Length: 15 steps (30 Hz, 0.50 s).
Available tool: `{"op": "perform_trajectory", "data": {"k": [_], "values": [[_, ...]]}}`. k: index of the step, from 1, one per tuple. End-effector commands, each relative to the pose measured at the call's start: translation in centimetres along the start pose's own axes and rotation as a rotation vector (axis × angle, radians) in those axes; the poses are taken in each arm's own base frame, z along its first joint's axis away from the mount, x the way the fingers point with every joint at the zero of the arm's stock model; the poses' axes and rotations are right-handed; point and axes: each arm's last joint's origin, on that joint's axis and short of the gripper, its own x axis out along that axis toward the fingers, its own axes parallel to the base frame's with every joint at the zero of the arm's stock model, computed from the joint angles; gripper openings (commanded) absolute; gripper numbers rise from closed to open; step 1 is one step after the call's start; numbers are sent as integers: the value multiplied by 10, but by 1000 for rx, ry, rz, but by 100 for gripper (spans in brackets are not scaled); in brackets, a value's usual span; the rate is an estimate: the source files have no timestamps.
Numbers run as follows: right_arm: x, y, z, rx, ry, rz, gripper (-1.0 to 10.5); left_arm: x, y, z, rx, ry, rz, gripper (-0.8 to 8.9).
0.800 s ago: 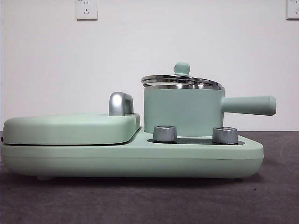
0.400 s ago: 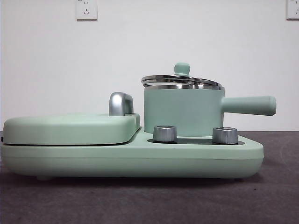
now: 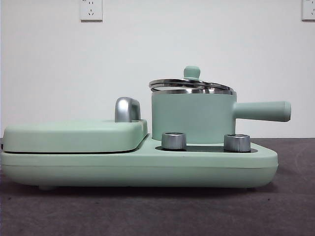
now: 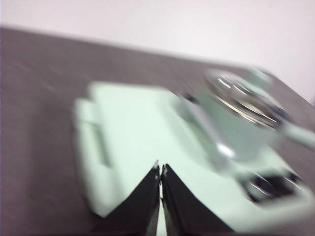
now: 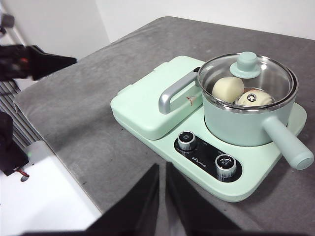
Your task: Put the buns in a small steamer
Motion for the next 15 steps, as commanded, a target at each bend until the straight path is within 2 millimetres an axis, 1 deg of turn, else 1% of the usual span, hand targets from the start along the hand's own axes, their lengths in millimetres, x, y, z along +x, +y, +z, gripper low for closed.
{"op": "perform_trajectory", "data": {"k": [1,4,8,13,15], "values": [[-1,1,3,-8,-15,7,20,7,16,-18,25,-131,78,7],[-1,1,3,-8,-15,8,20,12,31,-39,32,-177,156,7],[-1,1,3,-8,-15,7,20,18,44,-59,87,-134,234,7],[-1,1,3,-8,-15,8,20,24,54,-78,84,-78,270,7],[-1,1,3,-8,-15,8,20,25,54,-79,83,-76,269,7]]}}
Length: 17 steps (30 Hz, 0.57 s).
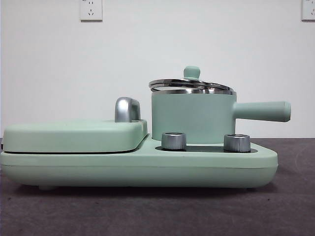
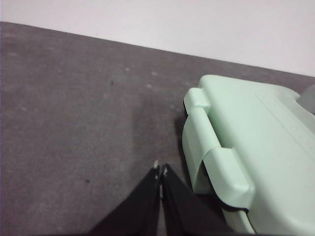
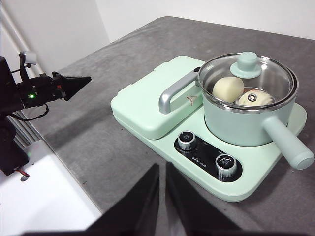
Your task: Put the buns in a small steamer
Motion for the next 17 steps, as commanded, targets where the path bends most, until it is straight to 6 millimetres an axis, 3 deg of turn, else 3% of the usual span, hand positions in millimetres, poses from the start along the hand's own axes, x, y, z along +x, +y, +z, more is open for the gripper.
{"op": "perform_trajectory", "data": {"k": [1,17], "values": [[-2,1,3,-8,-15,8,20,2,1,-6,20,9,2,7],[-2,1,3,-8,-16,8,20,2,1,-3,24,-19,-3,7]]}}
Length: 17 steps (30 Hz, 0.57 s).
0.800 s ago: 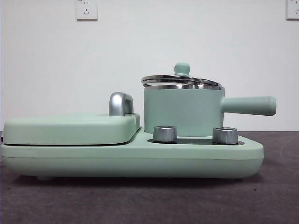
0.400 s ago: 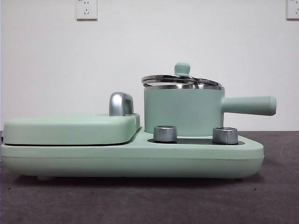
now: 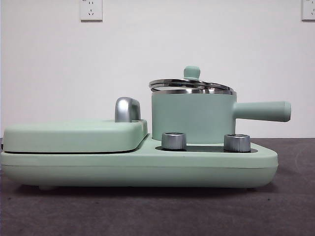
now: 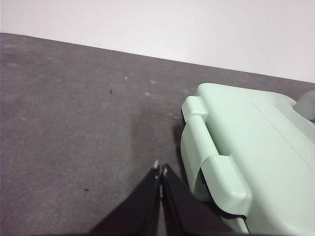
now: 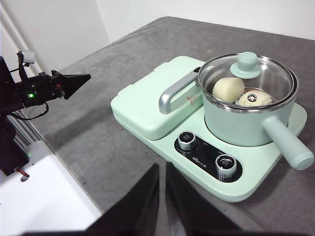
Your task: Put the buns in a small steamer
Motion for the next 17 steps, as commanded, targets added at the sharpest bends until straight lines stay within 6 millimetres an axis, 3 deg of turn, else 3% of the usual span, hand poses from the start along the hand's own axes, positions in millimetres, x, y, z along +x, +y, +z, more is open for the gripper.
{"op": "perform_trajectory", "data": {"k": [1,7,10,17], "values": [[-2,1,3,-8,-16,8,20,2,1,-5,16,4,1,7],[-3,1,1,-4,-34,-8,20,2,1,-5,16,4,1,7],[6,-5,-6,11,-85,-54,20,2,1,-5,16,4,1,7],[42,-46,-46,-103,-457,-318,20,2,1,-5,16,4,1,7]]}}
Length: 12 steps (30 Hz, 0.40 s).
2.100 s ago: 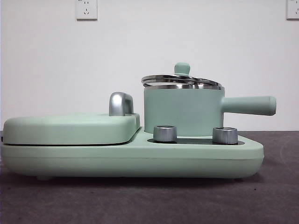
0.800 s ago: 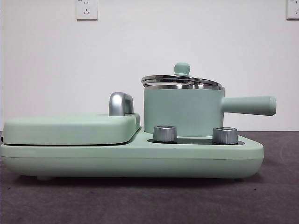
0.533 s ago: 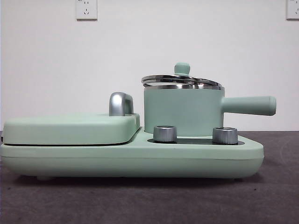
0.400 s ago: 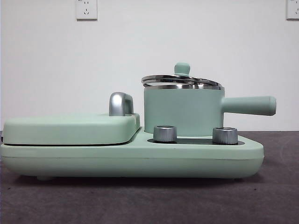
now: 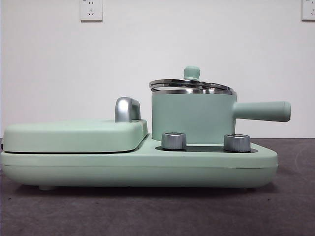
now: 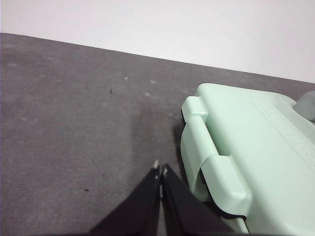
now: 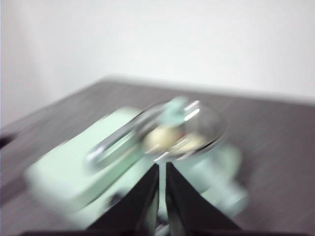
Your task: Put the buns in a small steamer
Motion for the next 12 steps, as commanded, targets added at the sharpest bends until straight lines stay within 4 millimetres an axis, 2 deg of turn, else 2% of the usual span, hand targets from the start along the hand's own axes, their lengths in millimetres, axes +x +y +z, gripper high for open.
{"op": "perform_trajectory", "data": {"k": [1,4,8,12], "values": [[10,-15,-19,-88,-193,-100,20,2,1,-5,17,5,2,7],[17,-31,-44,-122,-238,-207,20,2,1,-5,16,5,2,7],[23,-49,-72,-73,-173,-357,20,2,1,-5,17,4,1,7],[26,-59,-93,-36,-127,-457,20,2,1,-5,16,5,2,7]]}}
